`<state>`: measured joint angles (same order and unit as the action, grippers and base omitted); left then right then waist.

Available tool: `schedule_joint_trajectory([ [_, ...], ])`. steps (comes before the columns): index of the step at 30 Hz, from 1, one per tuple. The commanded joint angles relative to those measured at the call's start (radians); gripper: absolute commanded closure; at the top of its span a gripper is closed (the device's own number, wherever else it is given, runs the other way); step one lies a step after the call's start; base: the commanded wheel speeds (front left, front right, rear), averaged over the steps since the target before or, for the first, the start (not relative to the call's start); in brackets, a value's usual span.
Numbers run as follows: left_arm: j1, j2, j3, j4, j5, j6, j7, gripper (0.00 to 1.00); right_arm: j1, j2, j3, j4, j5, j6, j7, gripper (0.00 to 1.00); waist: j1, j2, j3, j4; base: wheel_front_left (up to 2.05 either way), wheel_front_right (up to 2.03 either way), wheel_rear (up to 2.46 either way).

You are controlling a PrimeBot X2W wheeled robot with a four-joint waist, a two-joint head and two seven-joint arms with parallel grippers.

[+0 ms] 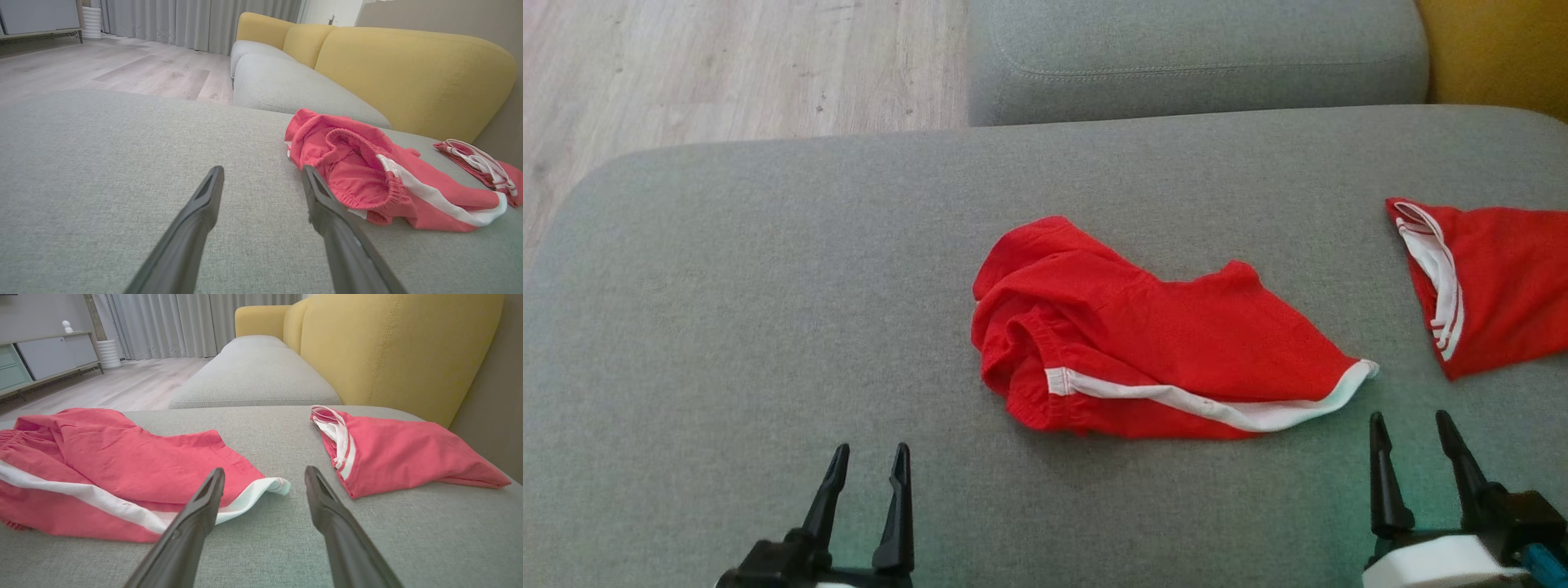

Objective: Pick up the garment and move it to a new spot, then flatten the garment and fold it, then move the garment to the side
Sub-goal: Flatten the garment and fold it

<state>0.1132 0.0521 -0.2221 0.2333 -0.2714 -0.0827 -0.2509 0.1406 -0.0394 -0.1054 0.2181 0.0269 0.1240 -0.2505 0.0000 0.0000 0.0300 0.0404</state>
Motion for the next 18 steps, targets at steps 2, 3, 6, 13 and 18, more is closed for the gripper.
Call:
schedule_joint_trajectory([
  [2,-0.019,-0.002,0.034,-0.024,0.011,-0.004,-0.011,0.0,-0.017,-0.011,0.032,-0.021,0.007,0.007,-0.011,0.0,0.0,0.0,0.0,-0.003,0.0,0.0,0.0],
  [3,-0.02,-0.002,0.034,-0.023,0.012,-0.004,-0.011,0.0,-0.017,-0.011,0.036,-0.019,0.011,0.007,-0.011,0.0,0.0,0.0,0.001,-0.003,0.0,0.0,0.0],
  [6,-0.023,-0.002,0.032,-0.023,0.013,-0.006,-0.011,0.0,-0.02,-0.011,0.043,-0.017,0.018,0.007,-0.011,0.0,0.0,0.0,0.003,-0.005,0.0,0.0,0.0],
  [13,-0.026,-0.002,0.031,-0.02,0.012,-0.007,-0.011,0.0,-0.027,-0.011,0.052,-0.019,0.017,0.007,-0.011,0.0,0.0,0.0,0.002,-0.008,0.0,0.0,0.0],
  [18,-0.027,-0.002,0.024,-0.019,0.01,-0.006,-0.011,0.0,-0.029,-0.011,0.056,-0.022,0.012,0.007,-0.011,0.0,0.0,0.0,0.002,-0.009,0.0,0.0,0.0],
])
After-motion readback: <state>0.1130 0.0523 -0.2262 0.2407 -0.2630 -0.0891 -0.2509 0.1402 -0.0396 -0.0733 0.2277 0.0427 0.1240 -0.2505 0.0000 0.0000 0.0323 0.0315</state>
